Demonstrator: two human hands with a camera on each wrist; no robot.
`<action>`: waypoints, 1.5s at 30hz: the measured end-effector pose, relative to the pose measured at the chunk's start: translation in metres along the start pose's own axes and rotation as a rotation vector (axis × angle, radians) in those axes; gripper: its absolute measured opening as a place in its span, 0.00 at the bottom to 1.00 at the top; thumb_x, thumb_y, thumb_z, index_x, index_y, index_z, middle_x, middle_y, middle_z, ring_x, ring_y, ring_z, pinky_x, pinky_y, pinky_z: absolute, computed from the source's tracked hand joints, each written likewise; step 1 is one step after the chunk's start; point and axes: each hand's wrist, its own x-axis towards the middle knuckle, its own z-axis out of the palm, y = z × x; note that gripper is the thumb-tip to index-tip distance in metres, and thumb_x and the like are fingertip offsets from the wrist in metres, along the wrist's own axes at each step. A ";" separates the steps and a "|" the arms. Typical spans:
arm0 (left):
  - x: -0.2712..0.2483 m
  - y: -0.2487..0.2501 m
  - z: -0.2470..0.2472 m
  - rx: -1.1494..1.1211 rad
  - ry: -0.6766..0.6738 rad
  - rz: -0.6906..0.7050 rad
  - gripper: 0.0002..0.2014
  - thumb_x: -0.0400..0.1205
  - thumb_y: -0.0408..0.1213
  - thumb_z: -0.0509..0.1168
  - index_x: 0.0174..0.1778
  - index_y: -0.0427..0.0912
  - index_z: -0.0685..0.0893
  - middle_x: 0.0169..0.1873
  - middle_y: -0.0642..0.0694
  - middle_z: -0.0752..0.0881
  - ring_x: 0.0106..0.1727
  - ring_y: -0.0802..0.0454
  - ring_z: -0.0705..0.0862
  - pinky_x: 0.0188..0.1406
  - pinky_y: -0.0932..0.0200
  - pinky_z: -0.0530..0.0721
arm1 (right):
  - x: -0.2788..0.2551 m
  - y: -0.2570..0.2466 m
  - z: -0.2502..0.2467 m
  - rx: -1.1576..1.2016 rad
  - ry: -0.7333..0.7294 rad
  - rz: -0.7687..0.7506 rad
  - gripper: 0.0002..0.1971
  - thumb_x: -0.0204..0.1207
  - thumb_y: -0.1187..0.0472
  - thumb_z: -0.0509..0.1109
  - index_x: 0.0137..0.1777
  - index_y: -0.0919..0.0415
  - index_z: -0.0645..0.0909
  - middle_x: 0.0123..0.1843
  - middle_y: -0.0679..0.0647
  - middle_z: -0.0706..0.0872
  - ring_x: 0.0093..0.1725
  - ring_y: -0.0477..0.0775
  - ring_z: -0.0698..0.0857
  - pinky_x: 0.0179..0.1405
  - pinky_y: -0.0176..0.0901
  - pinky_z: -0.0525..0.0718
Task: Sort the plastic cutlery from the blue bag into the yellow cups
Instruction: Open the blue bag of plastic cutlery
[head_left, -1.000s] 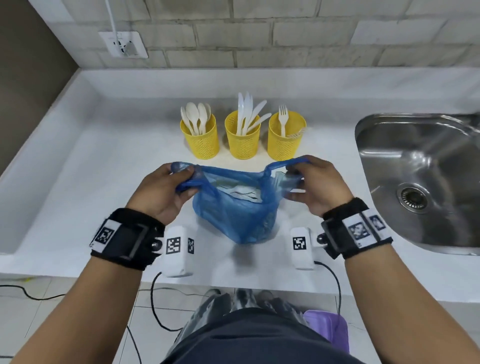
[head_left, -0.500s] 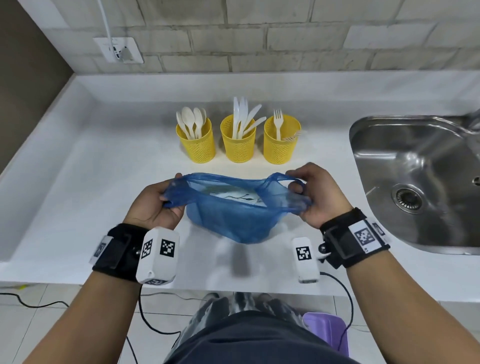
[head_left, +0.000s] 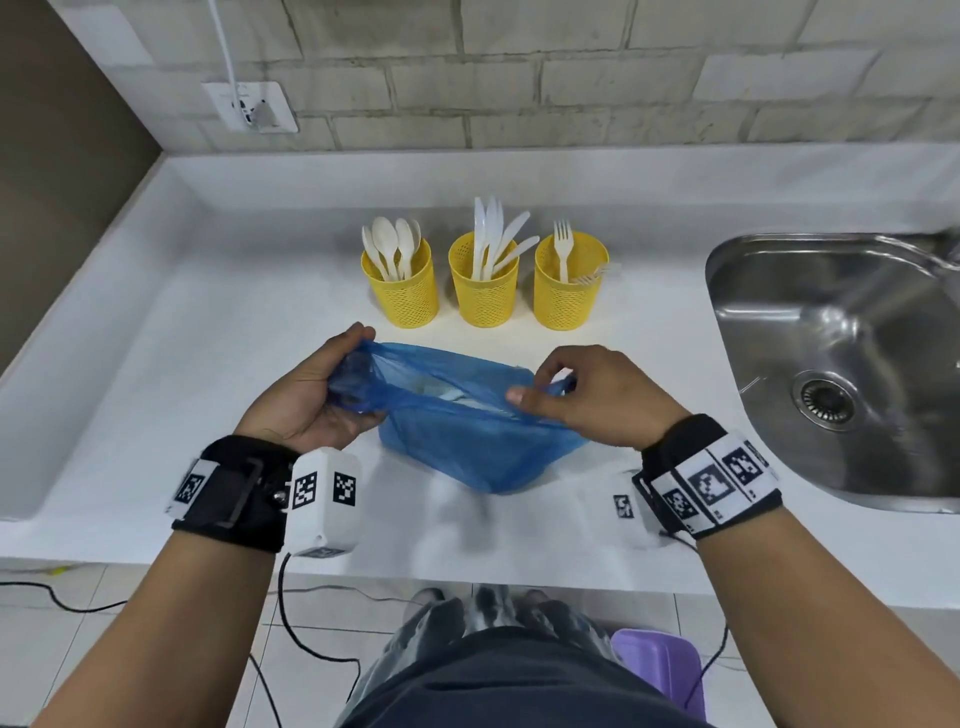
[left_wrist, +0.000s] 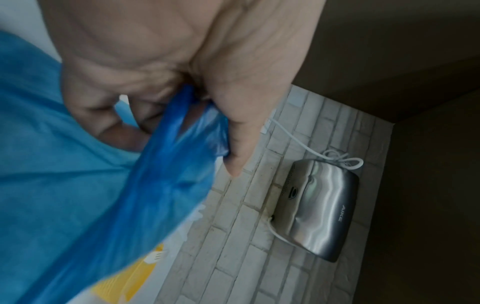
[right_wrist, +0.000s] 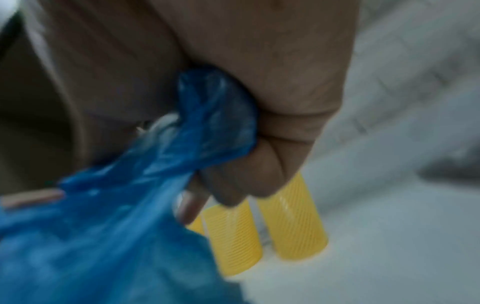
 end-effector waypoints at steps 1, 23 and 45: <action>-0.001 -0.001 0.000 0.003 -0.012 0.007 0.15 0.84 0.43 0.68 0.33 0.46 0.91 0.36 0.46 0.91 0.40 0.49 0.93 0.54 0.50 0.90 | -0.001 0.000 -0.001 -0.131 -0.066 0.022 0.23 0.71 0.28 0.75 0.50 0.47 0.86 0.49 0.44 0.85 0.50 0.48 0.85 0.50 0.47 0.82; 0.006 0.006 -0.037 0.662 0.129 0.040 0.11 0.80 0.39 0.75 0.52 0.35 0.91 0.34 0.48 0.89 0.36 0.55 0.86 0.34 0.64 0.86 | 0.004 -0.007 0.007 1.283 0.169 0.216 0.15 0.83 0.77 0.59 0.41 0.67 0.83 0.38 0.59 0.80 0.36 0.54 0.80 0.35 0.42 0.83; 0.033 -0.032 -0.030 0.004 0.058 -0.029 0.25 0.76 0.52 0.77 0.66 0.43 0.87 0.38 0.46 0.81 0.38 0.50 0.79 0.34 0.58 0.76 | 0.014 0.007 0.036 0.465 0.122 0.205 0.24 0.68 0.45 0.79 0.62 0.48 0.77 0.54 0.52 0.78 0.43 0.52 0.78 0.43 0.44 0.75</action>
